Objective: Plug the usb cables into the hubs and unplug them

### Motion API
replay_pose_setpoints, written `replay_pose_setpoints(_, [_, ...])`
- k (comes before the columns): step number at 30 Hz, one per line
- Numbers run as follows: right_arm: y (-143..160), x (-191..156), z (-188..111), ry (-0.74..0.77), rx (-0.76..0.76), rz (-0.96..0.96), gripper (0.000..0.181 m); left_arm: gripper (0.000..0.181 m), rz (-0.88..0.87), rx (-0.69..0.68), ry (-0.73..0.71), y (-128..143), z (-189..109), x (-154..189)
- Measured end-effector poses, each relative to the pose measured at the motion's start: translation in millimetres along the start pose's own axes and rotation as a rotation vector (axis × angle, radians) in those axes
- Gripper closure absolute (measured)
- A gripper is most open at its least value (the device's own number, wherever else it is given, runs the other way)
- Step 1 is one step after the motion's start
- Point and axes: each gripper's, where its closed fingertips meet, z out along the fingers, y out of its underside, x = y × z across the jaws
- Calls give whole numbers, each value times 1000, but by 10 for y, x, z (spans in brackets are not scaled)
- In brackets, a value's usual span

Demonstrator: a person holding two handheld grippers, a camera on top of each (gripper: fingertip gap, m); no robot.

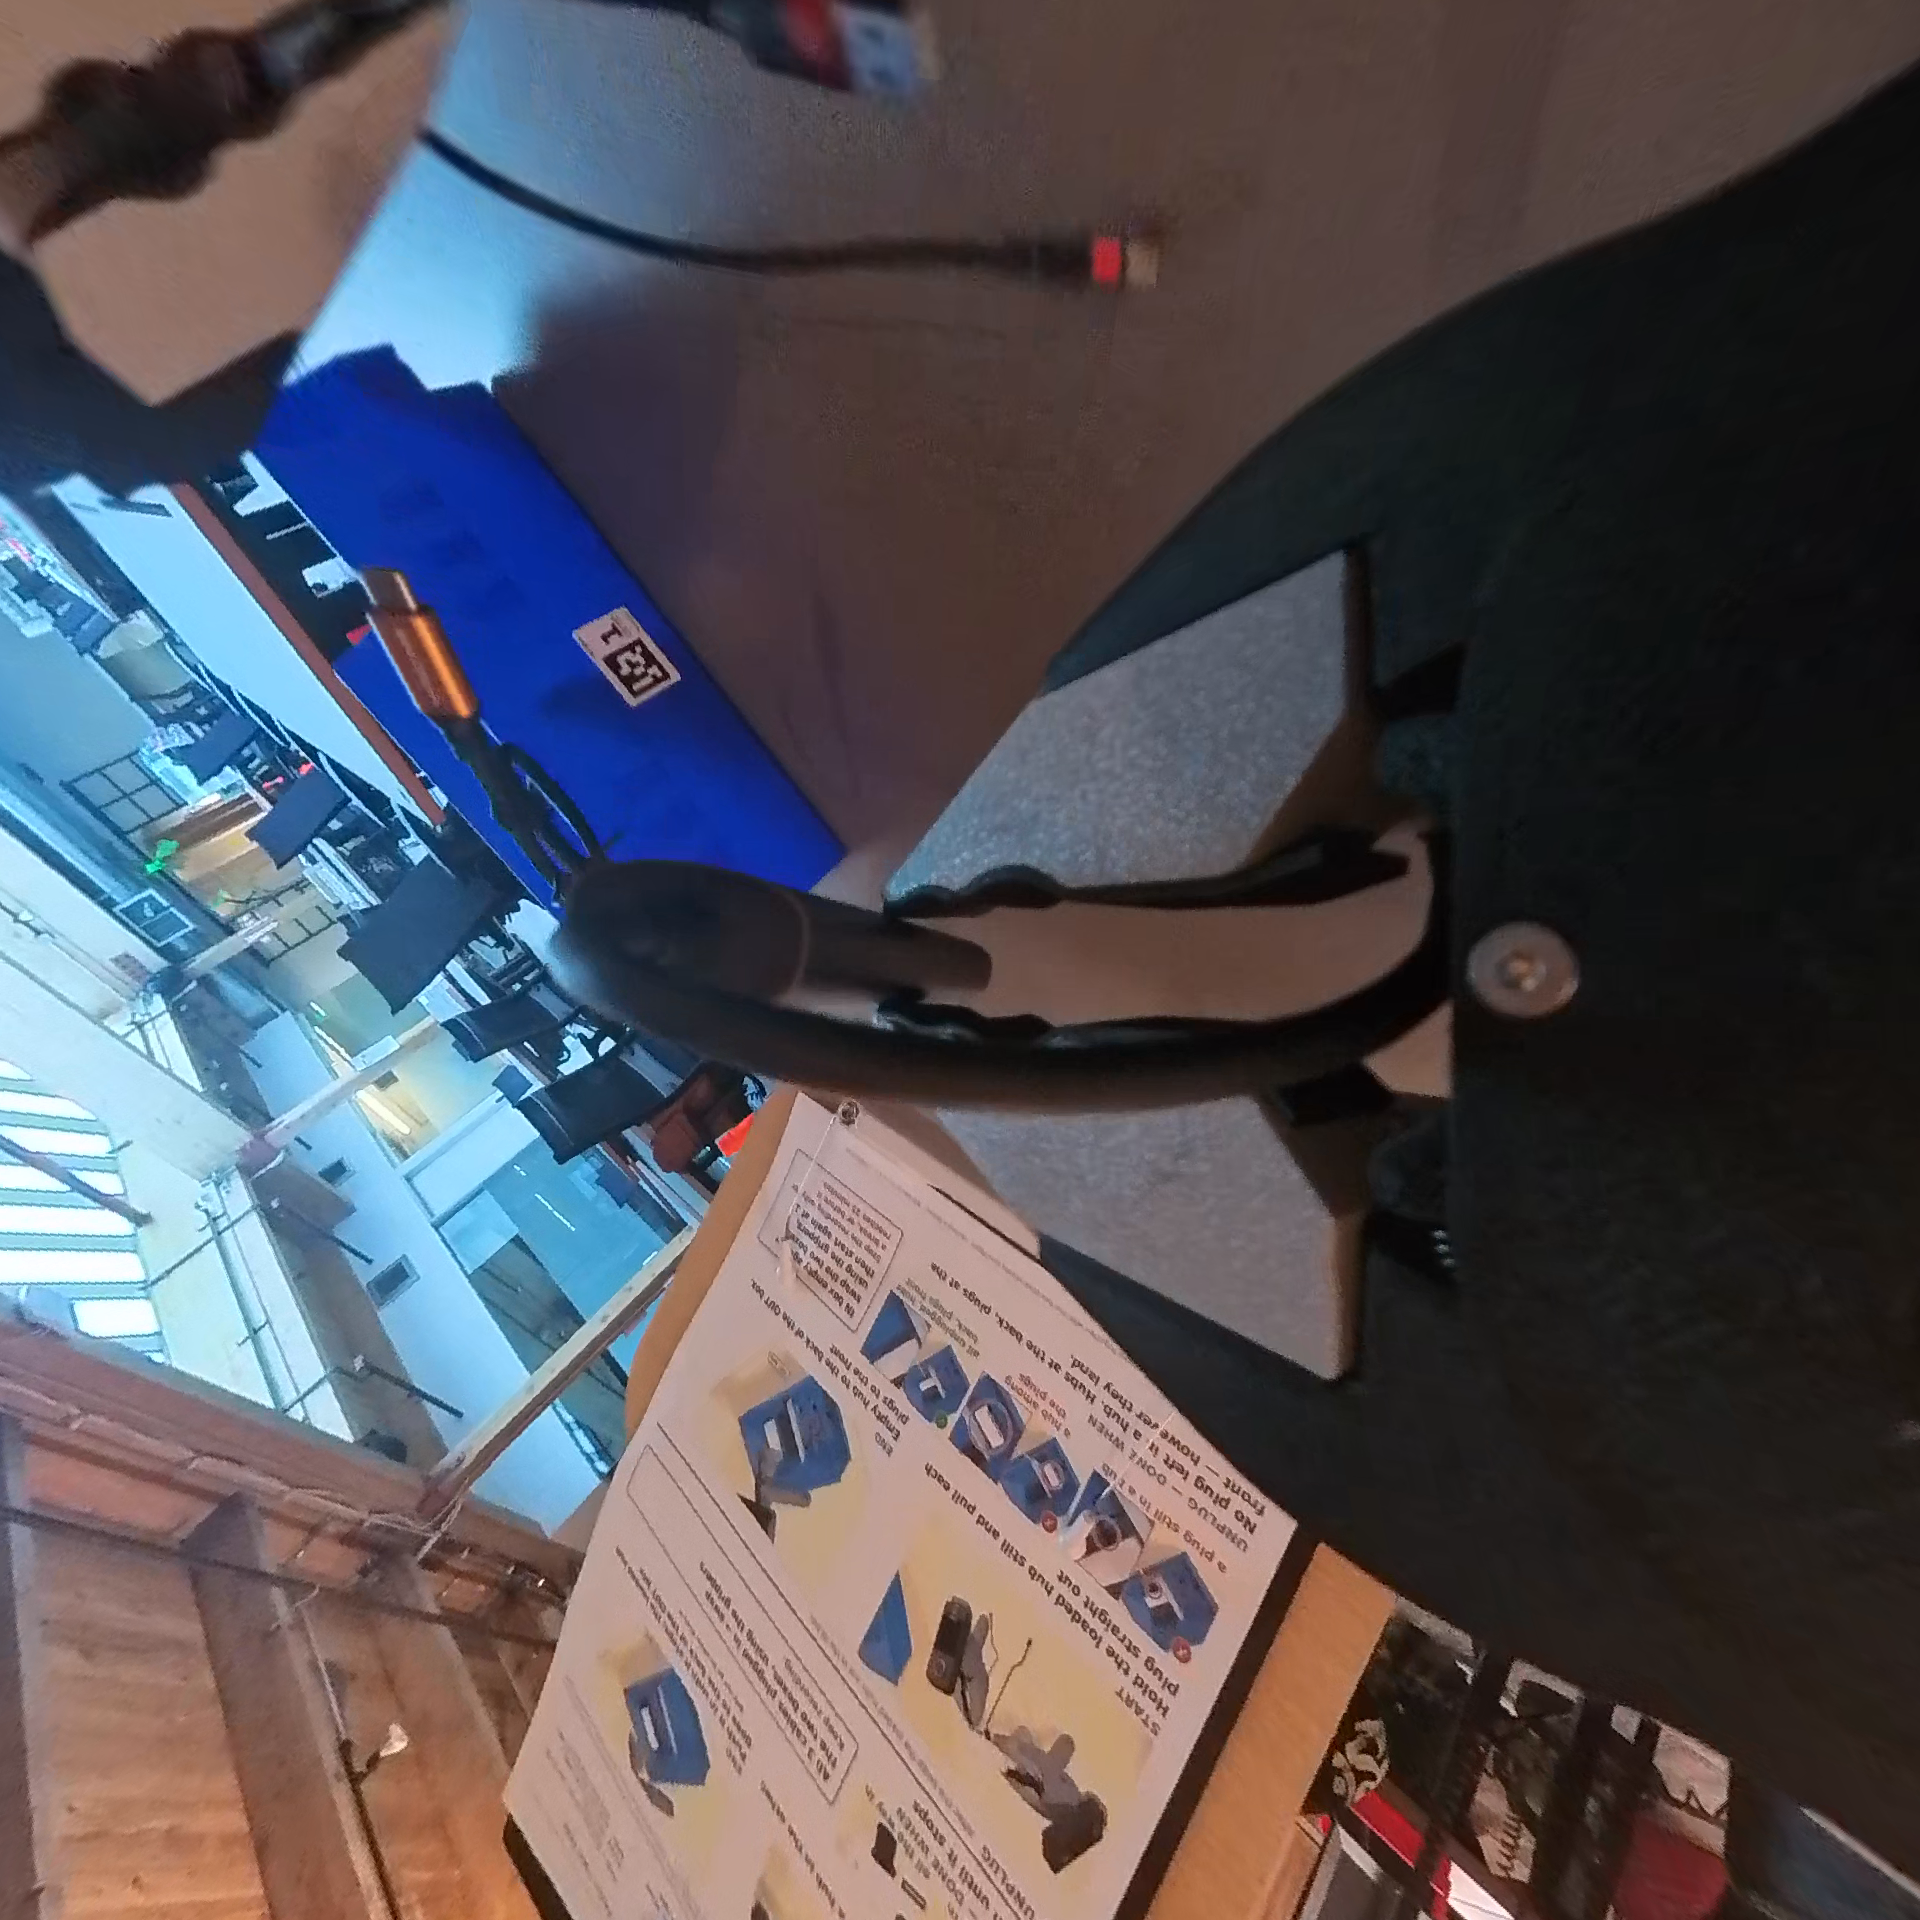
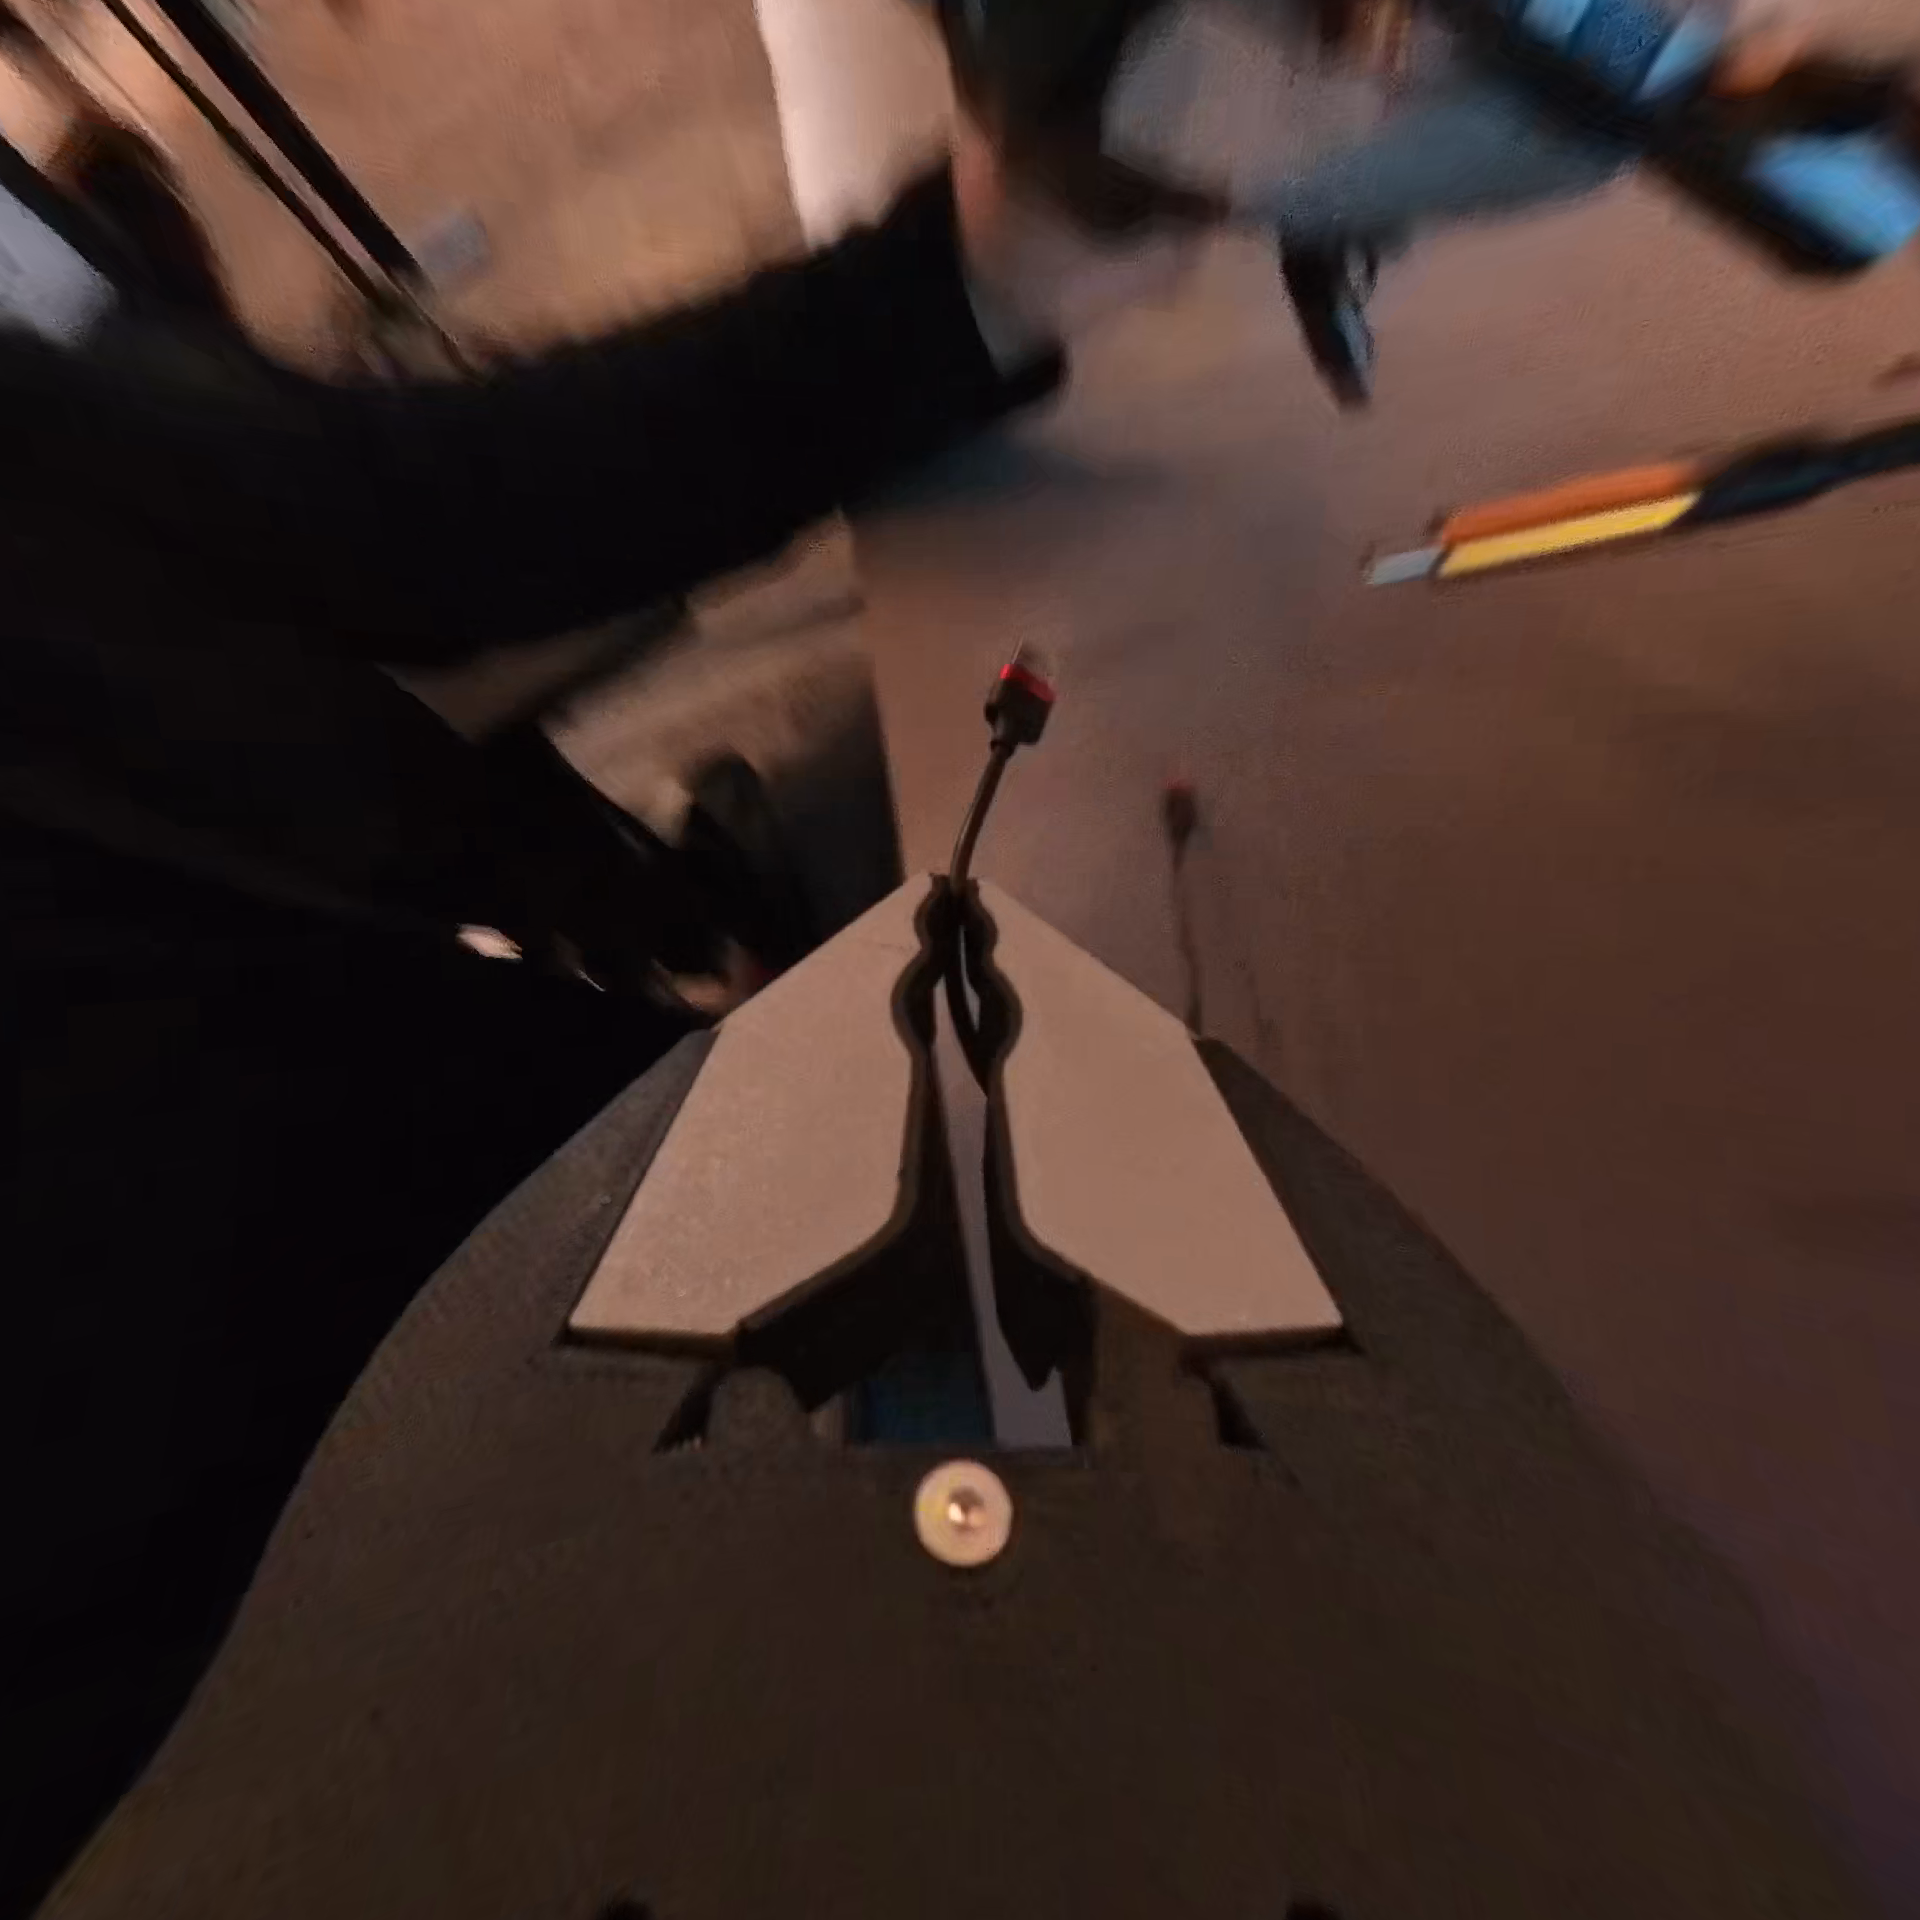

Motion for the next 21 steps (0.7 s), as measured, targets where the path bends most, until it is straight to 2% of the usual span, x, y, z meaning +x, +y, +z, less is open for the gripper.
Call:
replay_pose_setpoints(3, [-454, 2, -301, -161, 266, 237, 181, 166, -2, 1, -10, 0, -10, -26])
replay_pose_setpoints(5, [-535, 245, -426, -229, 379, 447, 181, 166, -6, 0, -20, 4, -18, -52])
replay_pose_setpoints(8, [-197, 849, -281, -86, 342, 636, 181, 166, -14, -3, -33, 18, -30, -86])
replay_pose_setpoints(10, [44, 1105, -138, -21, 273, 714, 181, 166, -17, -5, -37, 26, -33, -97])
replay_pose_setpoints(11, [77, 1147, -94, -44, 260, 734, 166, 166, -16, -8, -39, 33, -32, -100])
replay_pose_setpoints(12, [67, 1158, -79, -85, 259, 747, 153, 166, -14, -12, -40, 40, -32, -101])
replay_pose_setpoints(13, [30, 1173, -91, -113, 271, 753, 152, 166, -12, -15, -43, 48, -30, -104])
replay_pose_setpoints(15, [-21, 1234, -139, -84, 286, 715, 171, 166, -8, -20, -42, 58, -25, -101])
replay_pose_setpoints(17, [6, 1329, -181, 43, 241, 633, 174, 166, -3, -21, -39, 56, -20, -94])
replay_pose_setpoints(19, [-14, 1380, -229, 180, 209, 514, 155, 166, 4, -22, -39, 51, -19, -88])
replay_pose_setpoints(20, [-30, 1355, -235, 230, 188, 434, 151, 167, 7, -22, -39, 49, -18, -88])
replay_pose_setpoints(21, [-46, 1333, -235, 291, 170, 348, 156, 166, 10, -23, -41, 47, -19, -89])
